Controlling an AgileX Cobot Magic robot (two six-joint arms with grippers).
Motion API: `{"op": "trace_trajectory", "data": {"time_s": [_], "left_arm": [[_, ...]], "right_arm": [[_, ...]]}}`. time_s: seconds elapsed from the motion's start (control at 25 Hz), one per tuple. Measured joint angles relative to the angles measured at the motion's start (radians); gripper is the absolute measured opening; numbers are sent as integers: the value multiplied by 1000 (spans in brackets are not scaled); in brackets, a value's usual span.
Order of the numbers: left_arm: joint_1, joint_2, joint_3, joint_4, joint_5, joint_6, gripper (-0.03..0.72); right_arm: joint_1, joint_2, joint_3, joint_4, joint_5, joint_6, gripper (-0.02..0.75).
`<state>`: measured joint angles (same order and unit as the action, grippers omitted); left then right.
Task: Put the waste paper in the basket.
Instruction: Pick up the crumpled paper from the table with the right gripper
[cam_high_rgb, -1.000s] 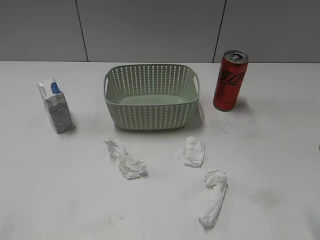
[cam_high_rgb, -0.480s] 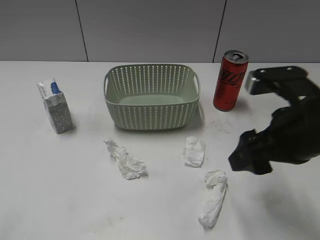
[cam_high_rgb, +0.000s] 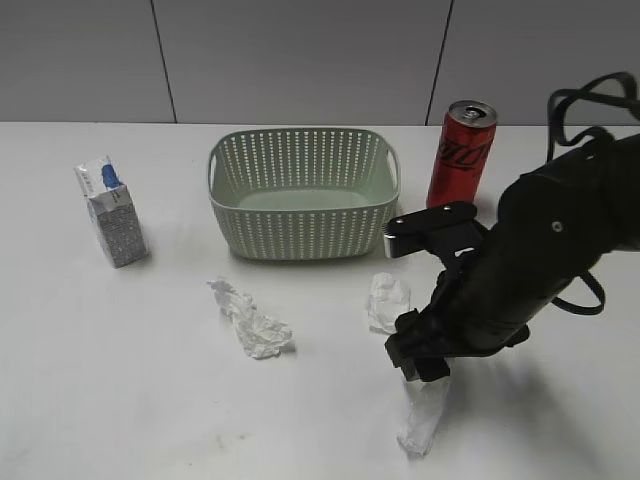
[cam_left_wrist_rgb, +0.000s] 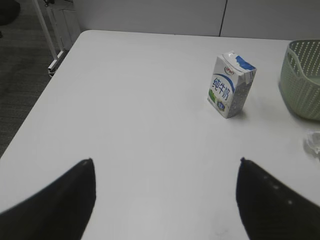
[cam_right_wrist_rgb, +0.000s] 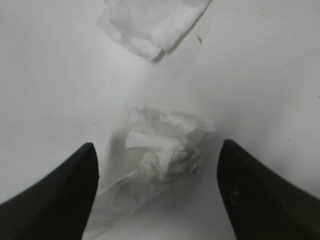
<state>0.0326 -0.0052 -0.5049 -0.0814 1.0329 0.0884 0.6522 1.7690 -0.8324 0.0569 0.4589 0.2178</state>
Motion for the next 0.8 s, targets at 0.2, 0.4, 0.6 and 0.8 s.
{"op": "trace_trajectory", "data": {"time_s": [0.2, 0.4, 0.6, 0.8], "left_arm": [[0, 0, 0, 0, 0, 0, 649], [0, 0, 0, 0, 0, 0, 634], [0, 0, 0, 0, 0, 0, 602], [0, 0, 0, 0, 0, 0, 571]], "right_arm": [[0, 88, -15, -8, 4, 16, 530], [0, 95, -25, -11, 6, 17, 356], [0, 90, -25, -11, 24, 17, 66], [0, 20, -25, -10, 61, 17, 15]]}}
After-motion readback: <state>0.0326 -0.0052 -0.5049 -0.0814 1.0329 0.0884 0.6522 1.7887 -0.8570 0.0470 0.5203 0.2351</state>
